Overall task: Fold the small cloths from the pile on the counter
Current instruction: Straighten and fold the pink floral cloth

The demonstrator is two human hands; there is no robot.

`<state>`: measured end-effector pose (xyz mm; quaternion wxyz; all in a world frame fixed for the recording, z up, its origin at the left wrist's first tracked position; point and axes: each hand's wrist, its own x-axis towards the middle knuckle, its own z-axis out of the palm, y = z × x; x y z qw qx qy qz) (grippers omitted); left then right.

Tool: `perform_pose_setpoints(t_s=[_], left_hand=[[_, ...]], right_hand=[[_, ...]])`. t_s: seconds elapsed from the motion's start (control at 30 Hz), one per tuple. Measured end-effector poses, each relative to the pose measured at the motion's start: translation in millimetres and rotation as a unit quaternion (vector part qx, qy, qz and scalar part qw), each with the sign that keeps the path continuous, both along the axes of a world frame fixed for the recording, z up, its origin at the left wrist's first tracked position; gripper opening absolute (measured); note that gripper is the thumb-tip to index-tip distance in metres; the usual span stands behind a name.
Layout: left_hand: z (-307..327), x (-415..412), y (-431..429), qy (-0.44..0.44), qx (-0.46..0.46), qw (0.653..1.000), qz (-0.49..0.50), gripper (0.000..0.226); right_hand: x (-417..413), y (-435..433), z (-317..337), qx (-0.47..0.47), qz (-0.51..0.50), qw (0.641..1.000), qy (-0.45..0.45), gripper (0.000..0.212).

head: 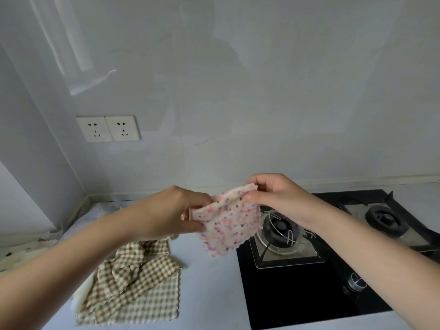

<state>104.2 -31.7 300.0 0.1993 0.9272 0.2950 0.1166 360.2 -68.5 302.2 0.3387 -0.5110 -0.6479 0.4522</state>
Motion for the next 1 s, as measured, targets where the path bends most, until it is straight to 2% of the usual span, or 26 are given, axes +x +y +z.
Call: perform_pose_setpoints(t_s=[0.07,0.13,0.27,0.37,0.43,0.53,0.63,0.73,0.87,0.93,1.0], left_hand=[[4,6,1,-0.019,-0.063,0.998,-0.004,0.020],[9,11,2,-0.003,-0.139,0.990,0.000,0.017],[11,20,6,0.073,-0.201,0.977,0.002,0.002],[12,28,6,0.060,-0.246,0.967,-0.025,0.019],[10,31,7,0.096,-0.270,0.957,-0.033,0.030],[8,33,10,0.130,-0.298,0.944,-0.047,0.027],[10,36,11,0.091,-0.313,0.942,-0.084,0.008],[6,40,9,0.042,-0.343,0.930,-0.124,0.011],[8,46,9,-0.046,-0.407,0.897,-0.167,0.034],[5,47,10,-0.031,-0.427,0.886,-0.179,0.036],[0,47,13,0.030,-0.460,0.877,-0.133,0.030]], right_hand=[[0,0,-5,-0.020,-0.012,0.998,0.057,0.014],[-2,1,-10,0.001,-0.035,0.996,0.081,0.014],[-5,2,-18,0.083,-0.072,0.993,0.035,0.012],[0,2,-18,0.096,-0.068,0.993,0.025,0.012],[5,3,-16,0.100,-0.068,0.992,0.024,0.014],[11,3,-20,0.107,-0.069,0.992,-0.008,0.014],[12,3,-29,0.135,-0.107,0.984,-0.041,0.016],[6,0,-37,0.161,-0.122,0.976,-0.080,0.024],[1,1,-52,0.115,-0.098,0.982,-0.111,0.025],[5,3,-51,0.115,-0.101,0.981,-0.115,0.024],[10,3,-41,0.141,-0.103,0.978,-0.110,0.022]])
